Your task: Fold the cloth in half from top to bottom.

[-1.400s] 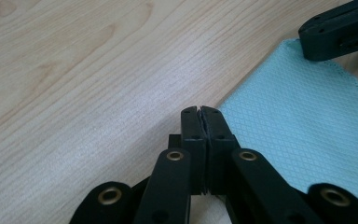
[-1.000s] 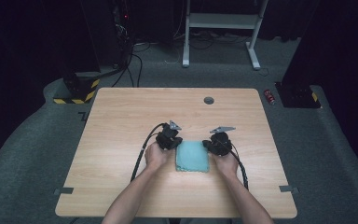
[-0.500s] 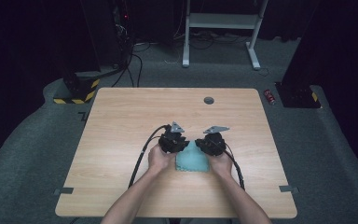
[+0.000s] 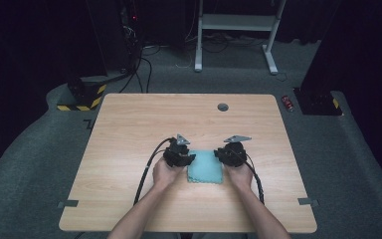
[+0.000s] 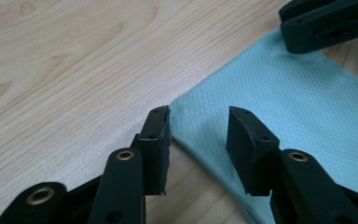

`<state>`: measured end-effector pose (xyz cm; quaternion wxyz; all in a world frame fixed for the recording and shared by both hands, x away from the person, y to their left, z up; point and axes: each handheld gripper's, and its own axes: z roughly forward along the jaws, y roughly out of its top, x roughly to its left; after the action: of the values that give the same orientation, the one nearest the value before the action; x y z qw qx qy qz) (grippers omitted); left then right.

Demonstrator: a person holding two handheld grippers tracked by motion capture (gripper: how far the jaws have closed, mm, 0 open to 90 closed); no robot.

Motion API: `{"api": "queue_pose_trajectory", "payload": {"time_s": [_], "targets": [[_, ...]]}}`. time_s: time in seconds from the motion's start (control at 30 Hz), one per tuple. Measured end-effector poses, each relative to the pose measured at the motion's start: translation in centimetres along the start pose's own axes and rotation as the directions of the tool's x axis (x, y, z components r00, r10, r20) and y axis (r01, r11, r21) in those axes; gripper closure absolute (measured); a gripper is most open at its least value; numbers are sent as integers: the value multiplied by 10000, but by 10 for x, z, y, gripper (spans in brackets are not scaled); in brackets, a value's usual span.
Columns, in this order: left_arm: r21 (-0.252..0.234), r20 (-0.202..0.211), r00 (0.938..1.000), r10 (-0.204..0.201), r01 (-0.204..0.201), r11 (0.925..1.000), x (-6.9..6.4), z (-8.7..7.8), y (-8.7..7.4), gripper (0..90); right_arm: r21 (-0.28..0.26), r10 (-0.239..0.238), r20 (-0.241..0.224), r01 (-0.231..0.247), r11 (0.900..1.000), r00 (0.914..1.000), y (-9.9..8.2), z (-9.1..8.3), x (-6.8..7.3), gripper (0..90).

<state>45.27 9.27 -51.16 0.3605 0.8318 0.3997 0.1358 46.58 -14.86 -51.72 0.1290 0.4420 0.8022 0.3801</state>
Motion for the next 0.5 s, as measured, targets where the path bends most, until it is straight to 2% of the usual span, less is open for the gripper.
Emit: {"api": "queue_pose_trajectory", "payload": {"time_s": [0.13,0.23,0.3,0.4,0.5], "targets": [[-279,80,9995,-306,308,9991,3,-11,-5,545,-324,147,-14,-148,9994,9999,1,-12,1,651],[-454,76,9997,-242,245,9987,3,-20,-6,525,-578,-19,-65,16,9983,10000,3,-21,2,619],[-591,101,9997,-235,241,9980,3,-26,-5,511,-590,62,-92,-68,9982,9999,3,-25,1,596],[-811,203,9988,-440,455,9957,4,-35,-5,479,-545,86,-109,-92,9985,9999,1,-30,-2,572],[-992,122,9992,-368,378,9943,5,-43,-7,465,-674,144,-72,-148,9976,9999,-5,-37,-5,565]]}}
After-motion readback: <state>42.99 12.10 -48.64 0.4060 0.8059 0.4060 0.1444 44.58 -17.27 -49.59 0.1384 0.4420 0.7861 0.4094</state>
